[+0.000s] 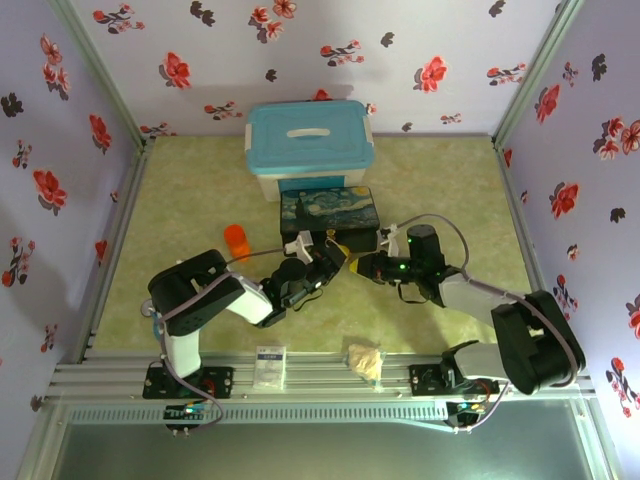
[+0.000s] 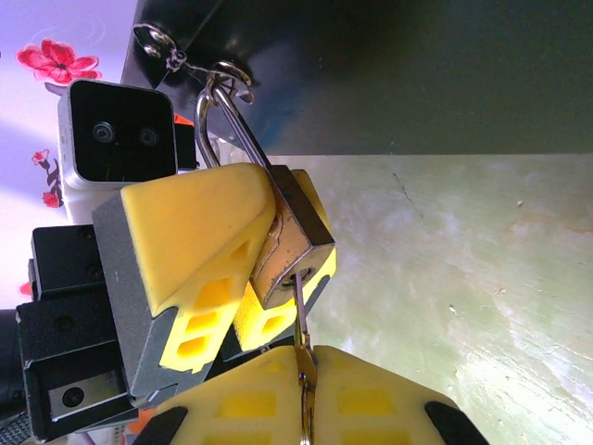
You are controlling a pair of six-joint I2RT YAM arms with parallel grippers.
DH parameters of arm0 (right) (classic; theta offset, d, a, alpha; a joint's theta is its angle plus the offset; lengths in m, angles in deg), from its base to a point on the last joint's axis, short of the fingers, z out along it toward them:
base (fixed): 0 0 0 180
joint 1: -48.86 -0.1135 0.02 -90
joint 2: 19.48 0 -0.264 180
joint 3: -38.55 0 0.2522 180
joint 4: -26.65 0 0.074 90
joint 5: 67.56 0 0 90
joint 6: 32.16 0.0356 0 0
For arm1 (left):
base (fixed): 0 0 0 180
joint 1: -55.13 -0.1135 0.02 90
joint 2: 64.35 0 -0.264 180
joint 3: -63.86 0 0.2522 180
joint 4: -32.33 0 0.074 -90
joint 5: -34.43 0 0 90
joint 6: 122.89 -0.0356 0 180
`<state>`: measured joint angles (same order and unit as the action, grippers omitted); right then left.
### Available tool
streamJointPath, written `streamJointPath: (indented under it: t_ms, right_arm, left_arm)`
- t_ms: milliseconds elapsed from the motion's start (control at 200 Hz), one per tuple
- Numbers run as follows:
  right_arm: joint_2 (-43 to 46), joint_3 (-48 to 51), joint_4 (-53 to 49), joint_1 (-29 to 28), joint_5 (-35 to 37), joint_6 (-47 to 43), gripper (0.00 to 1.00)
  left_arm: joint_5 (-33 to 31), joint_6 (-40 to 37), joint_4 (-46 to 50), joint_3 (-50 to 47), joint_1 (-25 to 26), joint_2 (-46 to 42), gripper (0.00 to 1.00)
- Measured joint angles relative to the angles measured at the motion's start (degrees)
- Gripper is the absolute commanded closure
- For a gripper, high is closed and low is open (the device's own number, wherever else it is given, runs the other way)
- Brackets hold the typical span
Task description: Unlock the padlock with the key
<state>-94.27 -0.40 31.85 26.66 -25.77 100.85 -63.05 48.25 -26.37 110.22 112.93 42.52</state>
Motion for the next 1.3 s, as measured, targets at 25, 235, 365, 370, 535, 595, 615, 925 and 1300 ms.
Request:
streamJointPath:
  t_ms: [25,235,365,370,535,595,615,925,1300]
  right_arm:
    - [0.0,0.0,-0.1,0.2,-0.1,0.0,0.93]
    - [0.0,0.8,2.3,0.5,-0.5,2.8,0.99]
    - [-1.5,3.0,10.4,2.4,-3.5,8.9,1.0]
    - [-1.6,3.0,10.5,2.4,-3.6,9.2,1.0]
    - [-6.7,3.0,17.2,3.9,-8.4,14.2,1.0]
    - [-8.7,3.0,20.3,4.3,-9.9,16.4,1.0]
    - [-9.3,3.0,21.2,4.4,-10.4,17.4,1.0]
    - [-23.0,3.5,43.7,5.7,-15.5,30.0,1.0]
    - [-19.9,5.3,51.6,4.4,-11.2,27.9,1.0]
  left_arm:
    - [0.0,0.0,0.0,-0.1,0.1,0.0,1.0]
    - [-0.4,0.0,-0.8,-0.4,0.2,0.0,1.0]
    - [-0.6,0.0,-1.6,-0.4,0.2,0.0,1.0]
    - [-0.6,0.0,-1.6,-0.4,0.2,0.0,1.0]
    - [-1.6,-0.1,-1.2,-0.5,0.2,-0.2,1.0]
    - [-2.1,-0.3,-1.2,-0.5,0.2,-0.2,1.0]
    - [-2.2,-0.3,-1.2,-0.5,0.2,-0.2,1.0]
    - [-4.2,-0.3,0.3,-0.7,0.0,-0.2,1.0]
    - [-2.0,0.9,-0.3,0.3,0.1,-2.7,1.0]
